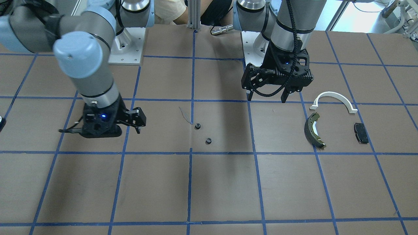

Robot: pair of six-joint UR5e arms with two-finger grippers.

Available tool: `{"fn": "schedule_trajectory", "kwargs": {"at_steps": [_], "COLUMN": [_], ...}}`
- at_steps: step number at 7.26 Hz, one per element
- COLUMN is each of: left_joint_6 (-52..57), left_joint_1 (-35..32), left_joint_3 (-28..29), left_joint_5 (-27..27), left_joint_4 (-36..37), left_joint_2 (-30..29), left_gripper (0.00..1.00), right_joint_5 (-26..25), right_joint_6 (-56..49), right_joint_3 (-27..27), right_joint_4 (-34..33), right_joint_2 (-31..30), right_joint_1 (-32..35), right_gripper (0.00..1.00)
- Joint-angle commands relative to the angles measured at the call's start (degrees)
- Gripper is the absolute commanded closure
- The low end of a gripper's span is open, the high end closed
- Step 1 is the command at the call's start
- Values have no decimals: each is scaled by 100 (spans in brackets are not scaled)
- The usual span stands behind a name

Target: Place bearing gear from tray to pile

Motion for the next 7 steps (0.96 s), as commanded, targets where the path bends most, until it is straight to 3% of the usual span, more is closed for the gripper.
{"fn": "schedule_trajectory", "kwargs": {"at_steps": [1,2,5,7], "left_joint_6": [5,-4,5,-4], "left_joint_1": [7,7,7,7], "left_joint_3": [-5,-5,-5,-13], "left_joint_5": [-1,-1,-1,-9], "left_joint_4": [0,0,0,9], "left_joint_2": [5,5,5,-4], "left_gripper": [0,0,0,0], "right_joint_5": [-71,-62,-71,-438], "right_joint_6": [-381,-373,-364,-329], "right_joint_3": [-777,-781,-622,-517], "right_joint_4": [1690,1800,1679,1442], "right_joint_2": [-689,-996,-1017,-895], "right_joint_1": [-292,-275,-310,-310], "right_gripper": [0,0,0,0]}}
